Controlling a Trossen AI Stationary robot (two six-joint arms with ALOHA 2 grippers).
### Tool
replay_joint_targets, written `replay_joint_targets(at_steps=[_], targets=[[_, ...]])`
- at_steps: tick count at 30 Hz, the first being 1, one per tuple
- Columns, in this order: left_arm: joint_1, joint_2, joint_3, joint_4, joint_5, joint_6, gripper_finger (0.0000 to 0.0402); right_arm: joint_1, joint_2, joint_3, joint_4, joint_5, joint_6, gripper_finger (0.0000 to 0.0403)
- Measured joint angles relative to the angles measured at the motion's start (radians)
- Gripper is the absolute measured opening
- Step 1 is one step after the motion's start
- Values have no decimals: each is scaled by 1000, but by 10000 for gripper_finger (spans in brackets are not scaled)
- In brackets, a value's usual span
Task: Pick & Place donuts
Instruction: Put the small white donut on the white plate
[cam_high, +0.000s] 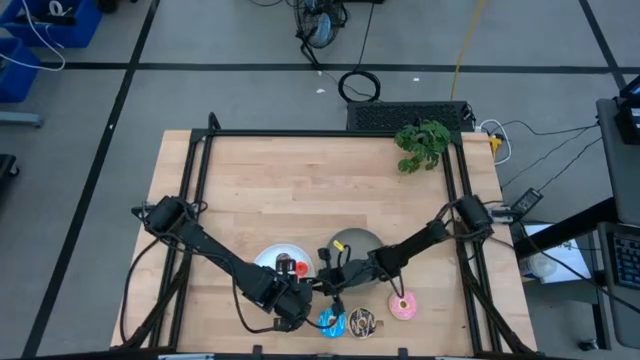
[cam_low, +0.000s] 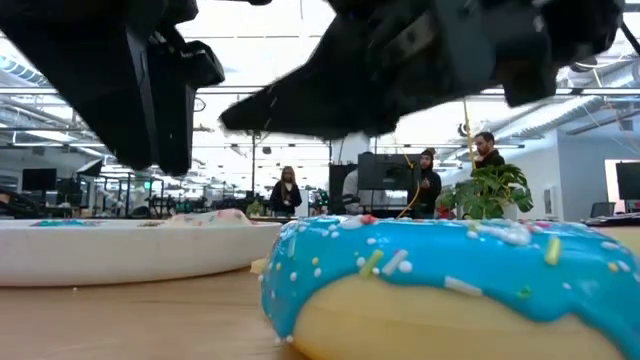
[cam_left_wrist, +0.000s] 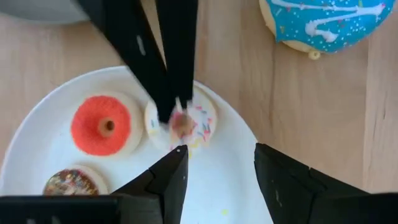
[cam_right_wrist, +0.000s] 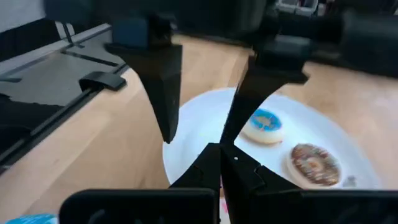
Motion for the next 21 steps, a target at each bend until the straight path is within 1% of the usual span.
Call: replay_joint_targets(at_steps=[5,9,12,15,18,19,21], targets=[[1,-9,0,18,-45,8,186,24,-150,-126,-9,1,-42,0],[3,-9,0,71,-110,82,186,47,-322,-273,43,45,-71,0],[23,-8,0,115,-126,107,186,52,-476,-390,45,54,-93,0],[58,12,1,122,-112,137,186,44,-647,-491,65,54,-86,0],[82,45,-1,111,-100,168,186,40,-787,-583,77,57,-82,0],[85,50,-1,106,-81,182,186,40,-823,-613,87,57,-80,0],[90,54,-1,94,-9,226,183,47,-874,-671,123,55,-71,0]])
